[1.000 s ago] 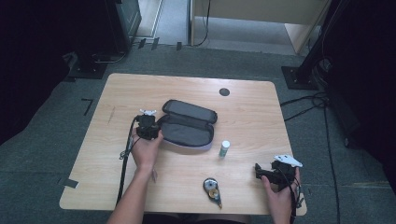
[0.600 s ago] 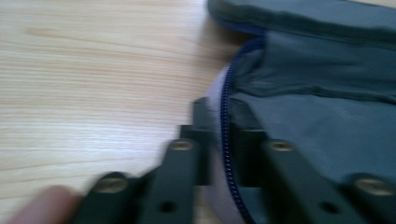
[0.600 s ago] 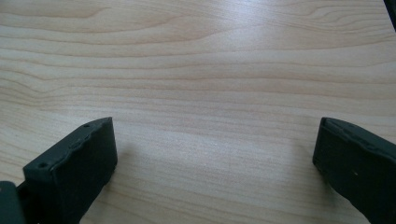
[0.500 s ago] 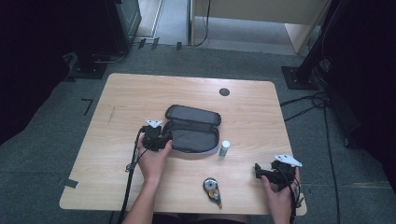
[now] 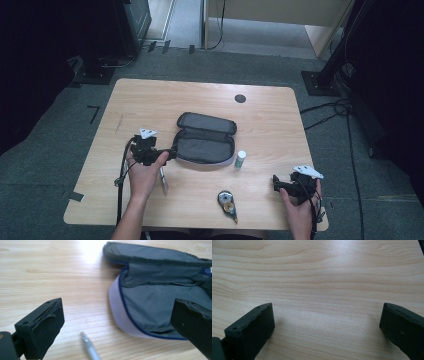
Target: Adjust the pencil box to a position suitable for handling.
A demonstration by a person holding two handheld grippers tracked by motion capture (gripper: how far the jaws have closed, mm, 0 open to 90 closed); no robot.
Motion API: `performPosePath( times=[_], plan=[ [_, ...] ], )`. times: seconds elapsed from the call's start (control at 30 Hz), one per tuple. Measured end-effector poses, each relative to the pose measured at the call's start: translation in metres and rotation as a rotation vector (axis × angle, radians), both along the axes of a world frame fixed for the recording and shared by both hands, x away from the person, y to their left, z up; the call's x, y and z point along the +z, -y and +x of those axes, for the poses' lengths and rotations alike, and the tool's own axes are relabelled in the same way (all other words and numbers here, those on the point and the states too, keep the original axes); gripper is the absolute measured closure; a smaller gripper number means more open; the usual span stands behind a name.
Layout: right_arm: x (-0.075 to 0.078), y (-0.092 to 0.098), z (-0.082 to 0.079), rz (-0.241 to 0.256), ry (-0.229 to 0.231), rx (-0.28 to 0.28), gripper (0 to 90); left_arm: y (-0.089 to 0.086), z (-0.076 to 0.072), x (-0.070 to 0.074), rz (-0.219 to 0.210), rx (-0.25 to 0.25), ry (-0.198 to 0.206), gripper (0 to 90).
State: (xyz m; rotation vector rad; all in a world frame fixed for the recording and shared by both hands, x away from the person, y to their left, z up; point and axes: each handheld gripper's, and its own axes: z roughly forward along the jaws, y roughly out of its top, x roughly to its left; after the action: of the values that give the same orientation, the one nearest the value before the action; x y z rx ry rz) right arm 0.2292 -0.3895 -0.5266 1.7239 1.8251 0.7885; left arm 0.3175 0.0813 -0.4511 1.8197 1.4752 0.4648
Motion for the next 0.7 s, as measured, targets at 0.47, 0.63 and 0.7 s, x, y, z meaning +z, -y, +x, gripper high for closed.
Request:
performPosePath(
  times=[0.47,0.63,0.7],
  plan=[
    [0.0,0.0,0.0,0.0,0.001,0.002,0.0,-0.051,-0.022,-0.006,-0.008,0.046,0.048,0.0],
    [0.0,-0.001,-0.002,-0.002,-0.001,0.006,0.0,-0.062,-0.028,-0.013,0.005,0.048,0.052,0.0],
    [0.0,-0.003,-0.003,0.001,-0.001,0.007,0.0,-0.067,-0.03,-0.018,0.023,0.04,0.043,0.0]
  ],
)
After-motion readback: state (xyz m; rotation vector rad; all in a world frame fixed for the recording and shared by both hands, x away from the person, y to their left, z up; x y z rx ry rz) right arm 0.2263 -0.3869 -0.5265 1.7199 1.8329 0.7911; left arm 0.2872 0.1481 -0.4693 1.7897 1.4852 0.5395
